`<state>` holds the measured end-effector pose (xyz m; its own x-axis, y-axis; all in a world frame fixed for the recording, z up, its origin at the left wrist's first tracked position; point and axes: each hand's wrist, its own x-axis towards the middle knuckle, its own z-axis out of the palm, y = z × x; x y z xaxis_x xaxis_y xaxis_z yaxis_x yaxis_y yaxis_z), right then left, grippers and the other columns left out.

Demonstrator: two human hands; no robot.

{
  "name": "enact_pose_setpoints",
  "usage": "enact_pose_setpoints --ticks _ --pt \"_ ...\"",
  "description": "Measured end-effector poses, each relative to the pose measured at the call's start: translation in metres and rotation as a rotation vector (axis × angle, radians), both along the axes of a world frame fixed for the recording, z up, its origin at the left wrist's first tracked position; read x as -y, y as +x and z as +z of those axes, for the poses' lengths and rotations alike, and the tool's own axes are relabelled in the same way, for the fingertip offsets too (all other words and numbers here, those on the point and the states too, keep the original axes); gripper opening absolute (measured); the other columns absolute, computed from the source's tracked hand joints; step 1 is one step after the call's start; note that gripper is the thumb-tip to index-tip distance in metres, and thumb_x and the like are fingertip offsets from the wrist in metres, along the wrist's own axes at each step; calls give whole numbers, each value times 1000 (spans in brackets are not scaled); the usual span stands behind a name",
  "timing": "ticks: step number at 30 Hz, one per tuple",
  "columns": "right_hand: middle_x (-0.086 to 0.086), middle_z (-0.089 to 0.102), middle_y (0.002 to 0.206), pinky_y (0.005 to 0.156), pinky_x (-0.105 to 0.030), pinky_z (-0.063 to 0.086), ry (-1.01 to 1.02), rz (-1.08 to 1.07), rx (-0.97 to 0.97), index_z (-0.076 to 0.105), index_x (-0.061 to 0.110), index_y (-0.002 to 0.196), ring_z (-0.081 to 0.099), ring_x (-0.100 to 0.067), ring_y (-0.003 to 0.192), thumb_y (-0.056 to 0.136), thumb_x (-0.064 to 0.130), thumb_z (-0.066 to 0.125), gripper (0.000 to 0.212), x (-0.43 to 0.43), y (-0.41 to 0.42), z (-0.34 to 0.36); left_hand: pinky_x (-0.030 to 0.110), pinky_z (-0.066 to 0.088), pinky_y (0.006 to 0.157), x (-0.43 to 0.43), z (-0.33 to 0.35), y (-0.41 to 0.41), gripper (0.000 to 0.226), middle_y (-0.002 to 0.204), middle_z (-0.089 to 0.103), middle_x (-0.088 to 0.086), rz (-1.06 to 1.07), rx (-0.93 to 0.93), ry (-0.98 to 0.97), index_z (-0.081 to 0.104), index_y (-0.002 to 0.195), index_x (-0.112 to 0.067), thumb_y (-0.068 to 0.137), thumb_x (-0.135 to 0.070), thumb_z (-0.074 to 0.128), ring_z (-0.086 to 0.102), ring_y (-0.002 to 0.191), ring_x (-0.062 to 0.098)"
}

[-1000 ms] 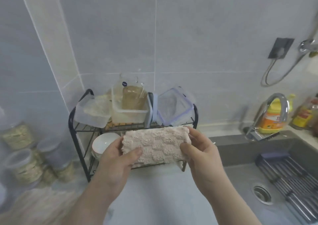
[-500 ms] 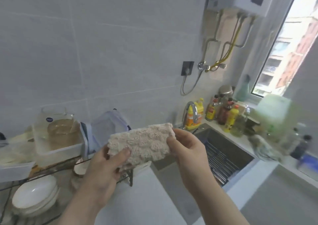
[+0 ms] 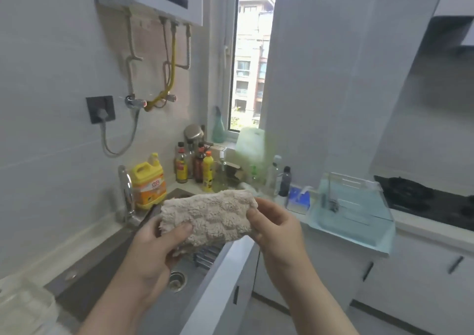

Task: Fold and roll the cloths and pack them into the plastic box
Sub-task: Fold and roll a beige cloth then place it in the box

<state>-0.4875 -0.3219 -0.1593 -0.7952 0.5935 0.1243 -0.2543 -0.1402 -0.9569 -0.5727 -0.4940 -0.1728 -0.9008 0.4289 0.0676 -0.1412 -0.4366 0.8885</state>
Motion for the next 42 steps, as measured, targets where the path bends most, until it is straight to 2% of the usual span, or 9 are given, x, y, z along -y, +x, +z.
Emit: enact_pose_setpoints --ticks 5,9,14,20,25,31,35,38,42 --pt "-10 75 95 79 -36 58 -51 -151 -30 71 6 99 70 -25 88 89 -1 61 16 -125 18 -3 32 59 63 -139 0 0 95 105 71 17 -209 -16 -24 64 109 -9 23 -33 96 71 89 31" --pt "-8 75 94 73 -30 57 -66 -241 -15 70 7 101 71 -20 86 90 -1 59 18 -212 35 -1 29 58 62 -239 0 4 46 103 72 18 -310 -7 -47 60 112 -2 66 -1 69 72 83 28" --pt "-6 75 94 70 -26 55 -71 -330 3 69 8 104 71 -17 85 90 2 61 17 -297 46 0 28 57 61 -334 -1 5 53 102 72 16 -383 -22 -59 60 110 -4 59 4 71 71 85 27" --pt "-4 75 95 72 -27 56 -101 -422 43 69 11 101 71 -16 86 90 3 62 15 -381 34 -14 23 55 54 -432 -12 -9 26 92 74 11 -347 -36 -64 63 100 -6 84 12 52 71 74 19" --pt "12 64 101 91 -32 50 15 -675 225 62 28 96 62 -8 96 88 22 65 11 -455 -3 -31 39 54 79 -521 -33 -49 27 98 74 8 -160 -83 -73 65 103 -11 85 7 59 71 91 26" --pt "1 70 90 70 -26 54 -23 -439 269 70 15 100 65 -15 84 92 14 59 15 -550 -83 -14 25 51 72 -644 -39 -112 31 88 70 -7 -43 -285 -229 61 92 -27 77 -2 71 67 86 12" --pt "-1 72 102 81 -35 57 -178 -307 334 65 13 112 69 -21 96 95 27 51 25 -616 -128 -17 10 43 53 -709 -53 -123 32 74 67 -14 -183 -390 -325 57 87 -27 75 -2 74 60 64 -2" --pt "-4 73 99 69 -32 56 -214 -327 466 61 15 109 71 -19 89 94 35 54 26 -653 -142 -34 12 40 51 -745 -76 -125 30 70 65 -6 -342 -397 -423 57 82 -24 73 1 72 58 58 -1" --pt "-1 68 92 53 -22 47 -95 -437 694 52 20 107 68 -17 78 78 14 63 32 -695 -148 -76 22 52 68 -784 -116 -131 33 80 70 -2 -622 -381 -592 57 89 -18 64 -9 76 68 75 6"
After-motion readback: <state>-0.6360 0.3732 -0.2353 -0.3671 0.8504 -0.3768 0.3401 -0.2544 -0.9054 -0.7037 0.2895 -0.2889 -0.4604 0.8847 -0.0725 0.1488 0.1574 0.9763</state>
